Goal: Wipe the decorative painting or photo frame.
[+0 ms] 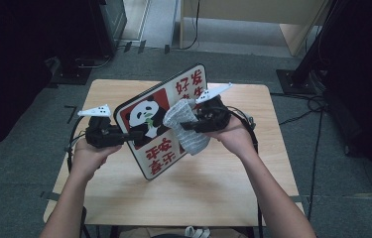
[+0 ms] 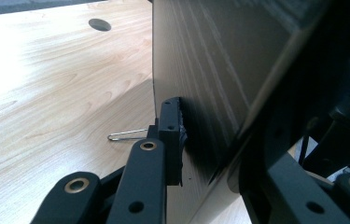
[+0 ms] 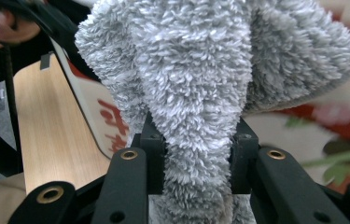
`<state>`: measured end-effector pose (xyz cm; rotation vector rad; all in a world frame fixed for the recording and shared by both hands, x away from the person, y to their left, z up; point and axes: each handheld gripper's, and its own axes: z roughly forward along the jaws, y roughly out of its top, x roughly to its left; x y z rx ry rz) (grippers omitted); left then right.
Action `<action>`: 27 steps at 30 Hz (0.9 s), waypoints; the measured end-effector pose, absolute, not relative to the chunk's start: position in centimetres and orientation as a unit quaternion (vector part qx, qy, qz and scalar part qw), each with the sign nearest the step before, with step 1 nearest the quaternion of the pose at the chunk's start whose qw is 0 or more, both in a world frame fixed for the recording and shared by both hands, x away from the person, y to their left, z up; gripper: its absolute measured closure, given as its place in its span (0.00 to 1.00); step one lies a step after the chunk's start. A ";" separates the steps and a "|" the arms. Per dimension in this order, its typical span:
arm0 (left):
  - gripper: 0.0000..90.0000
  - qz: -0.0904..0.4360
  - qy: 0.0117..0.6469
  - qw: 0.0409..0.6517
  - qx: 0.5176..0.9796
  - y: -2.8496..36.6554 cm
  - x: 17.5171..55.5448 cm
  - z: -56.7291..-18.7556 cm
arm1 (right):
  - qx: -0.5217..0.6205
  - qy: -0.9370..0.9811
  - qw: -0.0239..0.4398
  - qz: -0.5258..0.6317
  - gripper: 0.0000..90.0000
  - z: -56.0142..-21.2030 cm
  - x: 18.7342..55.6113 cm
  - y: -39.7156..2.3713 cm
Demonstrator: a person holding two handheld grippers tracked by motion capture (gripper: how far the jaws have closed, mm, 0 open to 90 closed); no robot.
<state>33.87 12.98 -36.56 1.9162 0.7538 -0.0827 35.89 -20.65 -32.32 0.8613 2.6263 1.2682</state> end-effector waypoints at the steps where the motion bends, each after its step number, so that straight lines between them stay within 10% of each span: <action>1: 0.84 -0.035 0.314 0.515 0.797 13.0 33.9 -36.6 | 0.279 0.863 0.054 0.417 0.74 -31.7 35.9 -20.4; 15: 0.83 -0.038 0.312 0.520 0.795 13.1 33.9 -36.7 | 0.232 0.868 0.082 0.431 0.73 -25.2 36.9 -15.9; 27: 0.84 -0.037 0.311 0.519 0.795 13.1 33.9 -36.7 | 0.225 0.873 0.080 0.424 0.73 -26.2 37.6 -14.4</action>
